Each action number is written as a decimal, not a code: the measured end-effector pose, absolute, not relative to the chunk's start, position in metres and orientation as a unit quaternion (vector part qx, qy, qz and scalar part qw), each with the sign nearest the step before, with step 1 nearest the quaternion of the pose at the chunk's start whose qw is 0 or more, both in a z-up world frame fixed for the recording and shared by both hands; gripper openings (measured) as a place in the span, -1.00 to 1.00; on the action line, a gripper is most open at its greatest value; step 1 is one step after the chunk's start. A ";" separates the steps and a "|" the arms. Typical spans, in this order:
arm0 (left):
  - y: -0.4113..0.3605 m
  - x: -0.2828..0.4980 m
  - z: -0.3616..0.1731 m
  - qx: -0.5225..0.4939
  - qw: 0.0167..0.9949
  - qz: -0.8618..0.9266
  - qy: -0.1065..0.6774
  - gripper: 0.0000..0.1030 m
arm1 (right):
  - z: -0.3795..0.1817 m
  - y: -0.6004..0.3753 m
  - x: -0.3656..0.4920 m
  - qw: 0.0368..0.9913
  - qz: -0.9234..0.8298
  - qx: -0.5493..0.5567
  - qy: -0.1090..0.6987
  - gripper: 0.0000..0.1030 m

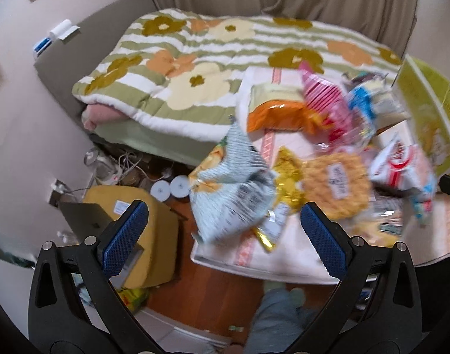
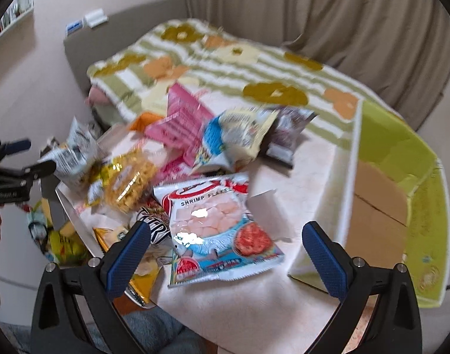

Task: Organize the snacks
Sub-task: 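Grasp the white-green chip bag with the left gripper while the right grasps the Shrimp Flakes bag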

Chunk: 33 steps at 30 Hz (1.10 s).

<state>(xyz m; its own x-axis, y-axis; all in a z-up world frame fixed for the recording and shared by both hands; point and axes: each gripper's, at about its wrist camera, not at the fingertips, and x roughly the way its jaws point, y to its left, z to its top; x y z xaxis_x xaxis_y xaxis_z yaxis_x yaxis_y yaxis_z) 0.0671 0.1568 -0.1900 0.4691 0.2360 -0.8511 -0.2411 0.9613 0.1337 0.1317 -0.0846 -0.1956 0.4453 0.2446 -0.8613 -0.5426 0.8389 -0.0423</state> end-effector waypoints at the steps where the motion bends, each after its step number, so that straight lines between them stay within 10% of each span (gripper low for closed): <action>1: 0.161 0.073 -0.196 0.003 0.853 0.138 0.503 0.99 | -0.200 -0.080 0.135 0.831 0.238 -0.164 0.476 0.98; 17: 0.167 0.128 -0.260 0.019 0.820 0.051 0.570 0.99 | -0.253 -0.057 0.175 0.767 0.254 -0.180 0.561 0.98; 33: 0.160 0.128 -0.250 0.005 0.827 0.015 0.562 0.12 | -0.261 -0.060 0.182 0.759 0.260 -0.142 0.581 0.78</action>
